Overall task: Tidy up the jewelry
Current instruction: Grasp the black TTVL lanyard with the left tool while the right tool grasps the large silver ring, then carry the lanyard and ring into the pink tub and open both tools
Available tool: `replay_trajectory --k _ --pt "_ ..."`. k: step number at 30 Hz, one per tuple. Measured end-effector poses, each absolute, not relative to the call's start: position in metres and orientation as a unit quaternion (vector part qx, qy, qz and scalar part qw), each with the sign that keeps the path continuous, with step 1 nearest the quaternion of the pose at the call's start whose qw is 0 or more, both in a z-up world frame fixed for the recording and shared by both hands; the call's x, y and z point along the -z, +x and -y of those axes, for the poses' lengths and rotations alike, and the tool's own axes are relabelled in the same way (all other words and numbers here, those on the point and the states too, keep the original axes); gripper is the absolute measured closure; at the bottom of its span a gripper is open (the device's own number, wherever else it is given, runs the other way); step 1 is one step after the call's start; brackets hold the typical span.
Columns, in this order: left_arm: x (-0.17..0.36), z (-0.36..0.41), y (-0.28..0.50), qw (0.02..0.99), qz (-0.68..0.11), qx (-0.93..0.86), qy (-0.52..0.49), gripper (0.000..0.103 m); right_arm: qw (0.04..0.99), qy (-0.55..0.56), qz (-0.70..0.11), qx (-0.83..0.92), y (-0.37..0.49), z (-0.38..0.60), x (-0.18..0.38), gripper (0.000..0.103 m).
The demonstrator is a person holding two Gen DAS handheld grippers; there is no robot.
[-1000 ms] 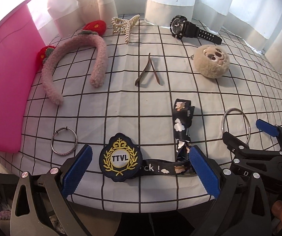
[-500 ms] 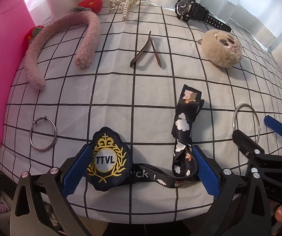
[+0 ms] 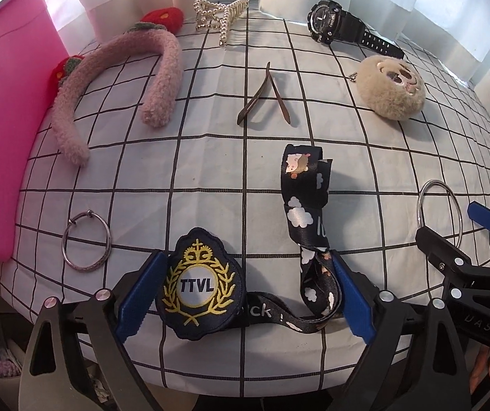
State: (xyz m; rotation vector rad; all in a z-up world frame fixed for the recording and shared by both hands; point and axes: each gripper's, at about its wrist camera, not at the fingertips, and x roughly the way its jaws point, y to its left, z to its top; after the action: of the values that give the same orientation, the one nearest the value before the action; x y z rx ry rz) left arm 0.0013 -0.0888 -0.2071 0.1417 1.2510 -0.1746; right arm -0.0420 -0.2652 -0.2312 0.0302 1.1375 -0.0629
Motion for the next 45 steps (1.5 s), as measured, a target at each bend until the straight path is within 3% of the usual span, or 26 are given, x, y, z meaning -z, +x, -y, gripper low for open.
replay_trajectory --k 1,3,6,9,10,19,27,37,45 --pt "0.206 0.087 0.002 0.805 -0.584 0.080 0.065 0.026 0.843 0.015 -0.538 0.029 -0.043 0.265 0.230 0.013" --pt "0.199 0.086 0.001 0.807 -0.582 0.078 0.067 0.040 0.848 0.012 -0.530 0.029 -0.046 0.263 0.226 0.032" --pt "0.194 0.085 0.000 0.809 -0.579 0.077 0.072 0.066 0.847 0.012 -0.530 0.028 -0.047 0.263 0.225 0.032" --pt "0.192 0.088 -0.001 0.810 -0.576 0.086 0.074 0.081 0.849 0.020 -0.527 0.029 -0.049 0.264 0.224 0.032" --pt "0.190 0.089 -0.002 0.810 -0.574 0.091 0.076 0.095 0.850 0.026 -0.526 0.029 -0.049 0.265 0.224 0.032" --pt "0.183 0.074 -0.005 0.813 -0.573 0.087 0.050 0.096 0.853 0.047 -0.520 0.027 -0.052 0.268 0.217 0.032" --pt "0.141 0.058 -0.005 0.836 -0.542 0.084 0.036 0.096 0.868 0.036 -0.495 0.015 -0.049 0.254 0.188 0.032" --pt "0.044 0.008 0.005 0.887 -0.457 0.062 0.000 0.096 0.906 -0.002 -0.421 -0.039 -0.020 0.199 0.099 0.032" --pt "-0.024 -0.079 0.020 0.915 -0.403 -0.006 -0.031 0.096 0.927 -0.034 -0.343 -0.145 0.023 0.105 0.014 0.032"
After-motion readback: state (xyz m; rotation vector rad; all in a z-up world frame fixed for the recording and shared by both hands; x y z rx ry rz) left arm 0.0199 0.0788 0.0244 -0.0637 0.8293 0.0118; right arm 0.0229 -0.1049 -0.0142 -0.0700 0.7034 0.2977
